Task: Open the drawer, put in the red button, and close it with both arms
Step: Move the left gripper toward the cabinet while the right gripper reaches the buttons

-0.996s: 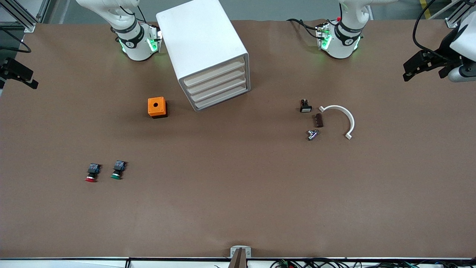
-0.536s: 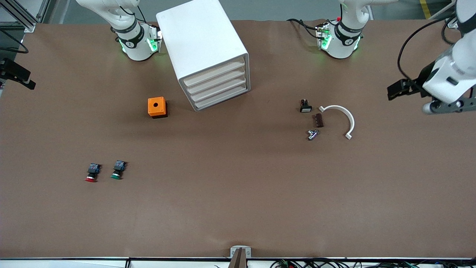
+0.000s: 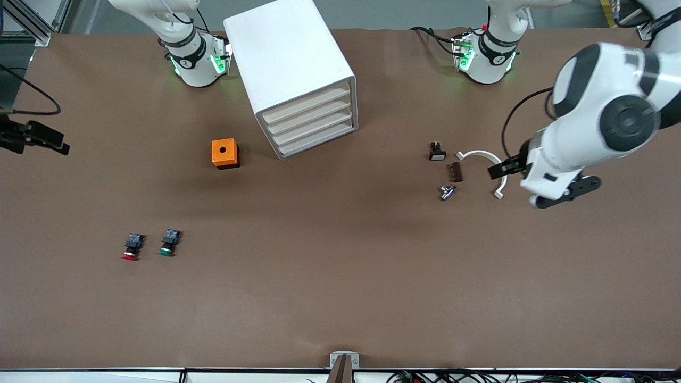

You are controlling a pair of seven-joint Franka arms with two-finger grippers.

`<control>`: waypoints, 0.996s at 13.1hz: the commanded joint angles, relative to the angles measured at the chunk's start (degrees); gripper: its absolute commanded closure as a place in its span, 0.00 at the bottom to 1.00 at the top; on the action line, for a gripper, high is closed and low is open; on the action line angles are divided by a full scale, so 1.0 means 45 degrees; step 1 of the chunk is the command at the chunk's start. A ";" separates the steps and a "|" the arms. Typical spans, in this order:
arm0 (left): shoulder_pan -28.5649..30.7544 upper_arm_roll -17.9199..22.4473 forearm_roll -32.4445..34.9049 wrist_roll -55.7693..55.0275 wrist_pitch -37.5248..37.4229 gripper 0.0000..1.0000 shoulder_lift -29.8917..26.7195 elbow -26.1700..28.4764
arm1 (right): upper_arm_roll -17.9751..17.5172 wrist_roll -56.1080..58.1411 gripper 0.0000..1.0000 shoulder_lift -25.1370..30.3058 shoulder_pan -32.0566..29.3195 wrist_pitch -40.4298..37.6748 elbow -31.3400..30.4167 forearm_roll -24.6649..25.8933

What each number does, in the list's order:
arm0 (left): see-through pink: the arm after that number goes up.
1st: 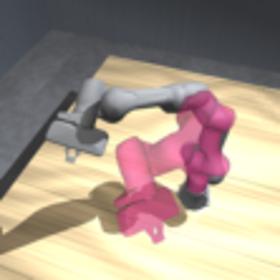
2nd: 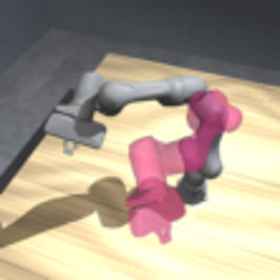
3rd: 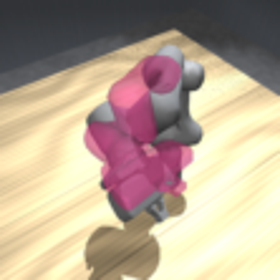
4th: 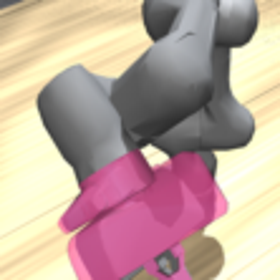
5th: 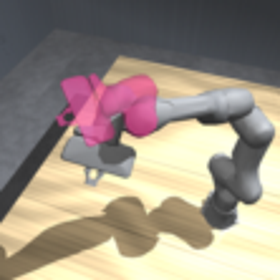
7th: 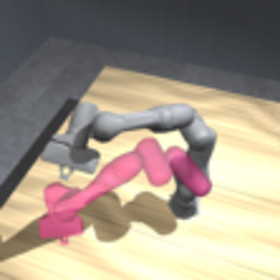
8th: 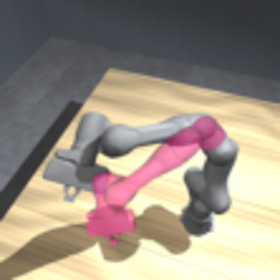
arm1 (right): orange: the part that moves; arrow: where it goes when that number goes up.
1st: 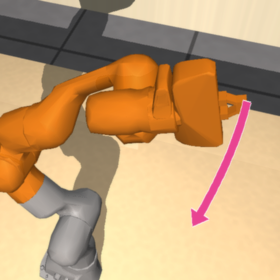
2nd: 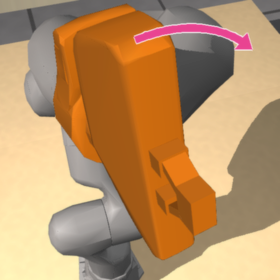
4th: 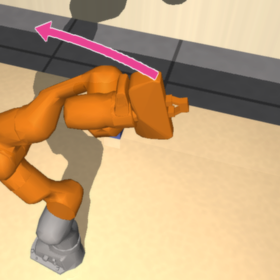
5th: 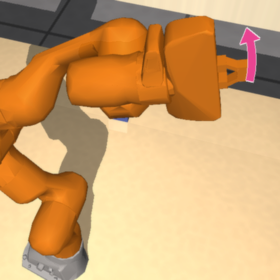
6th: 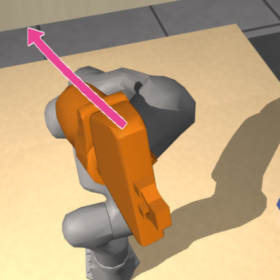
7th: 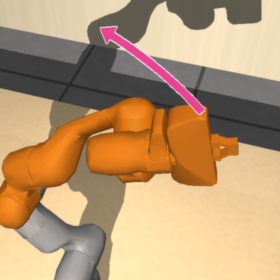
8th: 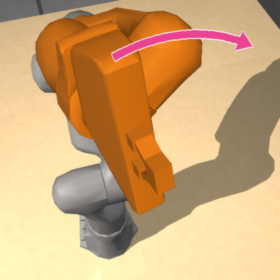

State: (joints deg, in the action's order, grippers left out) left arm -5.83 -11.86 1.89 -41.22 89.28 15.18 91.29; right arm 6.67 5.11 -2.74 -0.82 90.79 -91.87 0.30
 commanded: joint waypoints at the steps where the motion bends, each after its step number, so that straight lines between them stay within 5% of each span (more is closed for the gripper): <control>1: -0.0966 -0.0002 0.0048 -0.2723 -0.0094 0.00 0.1234 -0.0715 | 0.0002 0.0096 0.00 -0.0425 -0.0053 0.0077 0.0474 0.0245; 6: -0.2628 -0.0002 -0.0319 -0.7100 0.0706 0.00 0.2816 -0.0716 | 0.0022 0.0076 0.00 -0.2220 -0.0364 0.1852 0.0474 0.0500; 13: -0.3196 -0.0002 -0.3737 -1.0774 0.1722 0.00 0.4009 -0.0716 | 0.0022 -0.0080 0.00 -0.5247 -0.0639 0.5662 0.0494 0.0460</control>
State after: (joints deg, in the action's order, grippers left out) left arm -18.99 -12.07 -12.40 -84.70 96.86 31.50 89.52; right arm 7.34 5.10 -23.18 -2.99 115.02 -91.36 1.73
